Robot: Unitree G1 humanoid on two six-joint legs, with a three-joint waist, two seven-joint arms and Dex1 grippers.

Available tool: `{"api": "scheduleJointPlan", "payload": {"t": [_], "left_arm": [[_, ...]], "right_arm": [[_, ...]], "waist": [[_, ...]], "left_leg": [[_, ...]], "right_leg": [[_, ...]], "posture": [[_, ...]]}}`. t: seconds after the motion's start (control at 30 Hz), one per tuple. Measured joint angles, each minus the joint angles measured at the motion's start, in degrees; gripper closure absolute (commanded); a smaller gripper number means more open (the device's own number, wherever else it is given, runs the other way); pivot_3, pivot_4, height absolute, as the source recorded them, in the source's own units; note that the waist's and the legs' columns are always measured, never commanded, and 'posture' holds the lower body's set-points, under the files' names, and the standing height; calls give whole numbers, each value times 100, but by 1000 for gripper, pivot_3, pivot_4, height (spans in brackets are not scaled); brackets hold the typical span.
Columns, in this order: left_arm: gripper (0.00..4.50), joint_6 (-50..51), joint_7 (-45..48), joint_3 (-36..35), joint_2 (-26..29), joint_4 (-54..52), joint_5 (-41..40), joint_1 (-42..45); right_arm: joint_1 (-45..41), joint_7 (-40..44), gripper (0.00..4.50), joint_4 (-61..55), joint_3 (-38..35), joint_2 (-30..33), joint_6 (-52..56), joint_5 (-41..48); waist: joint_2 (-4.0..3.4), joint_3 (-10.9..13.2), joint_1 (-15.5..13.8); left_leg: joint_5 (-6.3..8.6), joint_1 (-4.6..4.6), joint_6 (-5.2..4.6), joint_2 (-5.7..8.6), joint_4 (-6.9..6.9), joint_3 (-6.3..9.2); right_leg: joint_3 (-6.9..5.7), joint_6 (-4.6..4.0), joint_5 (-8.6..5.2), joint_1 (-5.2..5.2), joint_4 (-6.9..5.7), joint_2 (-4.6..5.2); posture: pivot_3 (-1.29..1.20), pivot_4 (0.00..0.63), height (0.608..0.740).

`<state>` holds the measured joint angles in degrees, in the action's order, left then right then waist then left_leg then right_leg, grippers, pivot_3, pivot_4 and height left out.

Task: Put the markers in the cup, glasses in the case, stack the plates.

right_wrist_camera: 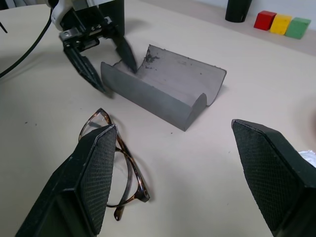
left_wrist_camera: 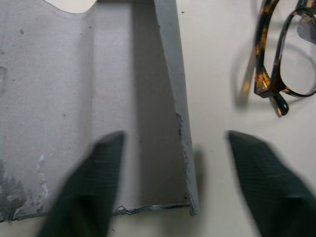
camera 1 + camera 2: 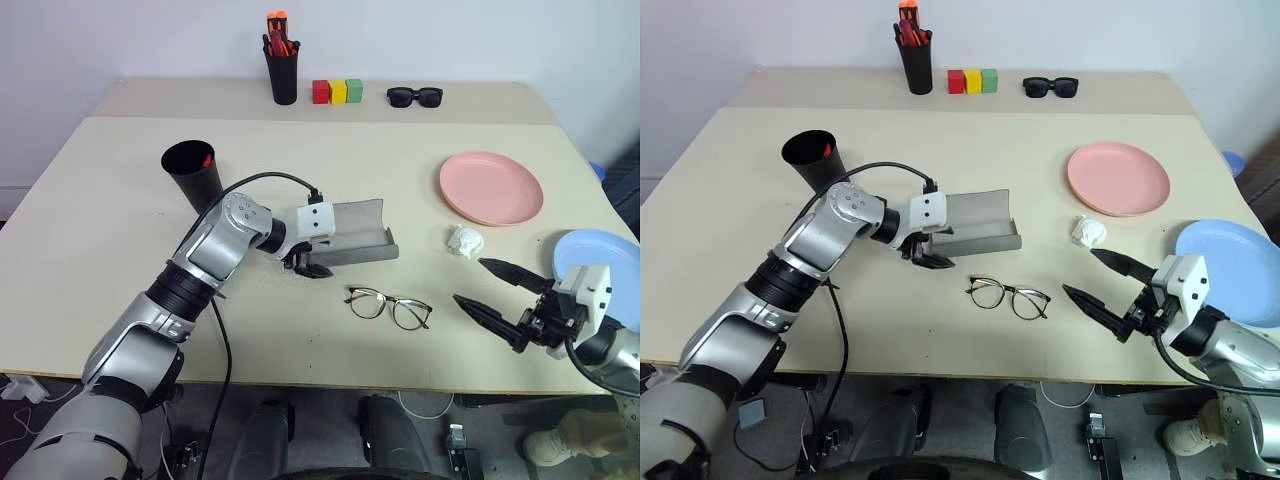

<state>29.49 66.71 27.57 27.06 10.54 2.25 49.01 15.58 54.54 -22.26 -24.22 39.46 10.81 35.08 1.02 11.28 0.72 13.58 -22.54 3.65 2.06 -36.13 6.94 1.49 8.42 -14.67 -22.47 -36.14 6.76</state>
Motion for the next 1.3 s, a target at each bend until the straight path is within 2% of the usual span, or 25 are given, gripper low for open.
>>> {"api": "scheduleJointPlan", "payload": {"t": [0.13, 0.27, 0.37, 0.43, 0.53, 0.6, 0.67, 0.77, 1.07, 1.13, 1.3], "left_arm": [[678, 168, 8, -116, 92, -248, -83, -4], [678, 426, -82, -685, 308, -884, -414, -113], [678, 480, 144, -1275, 622, -1708, -1026, -693], [678, 454, 364, -1544, 979, -2141, -1395, -1245], [678, 653, 933, -1666, 1844, -2671, -1857, -1833], [678, 665, 1345, -1956, 2247, -2904, -2291, -2073], [678, 660, 1481, -2151, 2417, -3000, -2539, -2126], [678, 607, 1477, -2251, 2512, -3076, -2673, -2220], [678, 102, 1165, -2688, 2691, -3725, -2787, -3285], [678, 106, 1032, -2706, 2695, -3895, -2813, -3495], [678, 109, 711, -2734, 2697, -4110, -2860, -3699]], "right_arm": [[158, 96, 698, -3, -21, 1, -36, 1], [486, 350, 698, -5, -141, 64, -112, -12], [863, 579, 698, -25, -204, 308, -96, -126], [904, 497, 698, -148, -157, 444, 147, -183], [729, 351, 698, -345, 11, 668, 582, -227], [487, 373, 698, -358, 197, 876, 880, -219], [163, 447, 698, -339, 375, 1027, 1074, -208], [-338, 643, 698, -106, 706, 1142, 1224, -227], [-1679, 1639, 698, 1291, 2112, 1300, 1053, -819], [-1998, 1818, 698, 1605, 2442, 1264, 967, -1004], [-3032, 2046, 698, 2318, 2998, 671, 698, -1296]], "waist": [[0, 0, 2], [-2, -1, 14], [-8, -5, 34], [-9, -5, 66], [-8, -3, 35], [-7, -2, -2], [-7, -3, -60], [-4, -3, -93], [-5, -2, 50], [-5, -1, 55], [-6, 0, 35]], "left_leg": [[0, 0, 0, 0, 1, 0], [0, 1, 0, -1, 3, 0], [3, 7, -4, -3, 10, -1], [3, 11, -4, -6, 10, -4], [3, 9, -4, -9, 0, -5], [3, 9, -4, -9, -8, -6], [3, 7, -4, -5, -10, -6], [3, 4, -4, -4, -5, -7], [4, 8, -6, -7, 1, -18], [4, 8, -6, -9, 2, -18], [4, 8, -6, -10, 1, -17]], "right_leg": [[0, 0, 0, -1, 0, 0], [1, 0, 0, 0, 1, 0], [2, -1, -1, 1, 0, 0], [4, -4, -1, -1, -3, -1], [3, -29, -7, 1, -3, -3], [3, -34, -9, 9, 4, -2], [2, -34, -10, 15, 11, 4], [2, -33, -10, 14, 20, 4], [6, -28, -8, 5, 13, 4], [5, -28, -8, 1, 8, 3], [5, -26, -7, -1, 4, 1]], "posture": [[0, 150, 740], [0, 150, 740], [0, 150, 740], [0, 150, 740], [0, 150, 740], [0, 150, 740], [0, 150, 740], [0, 150, 740], [0, 150, 740], [0, 150, 740], [0, 150, 740]]}}
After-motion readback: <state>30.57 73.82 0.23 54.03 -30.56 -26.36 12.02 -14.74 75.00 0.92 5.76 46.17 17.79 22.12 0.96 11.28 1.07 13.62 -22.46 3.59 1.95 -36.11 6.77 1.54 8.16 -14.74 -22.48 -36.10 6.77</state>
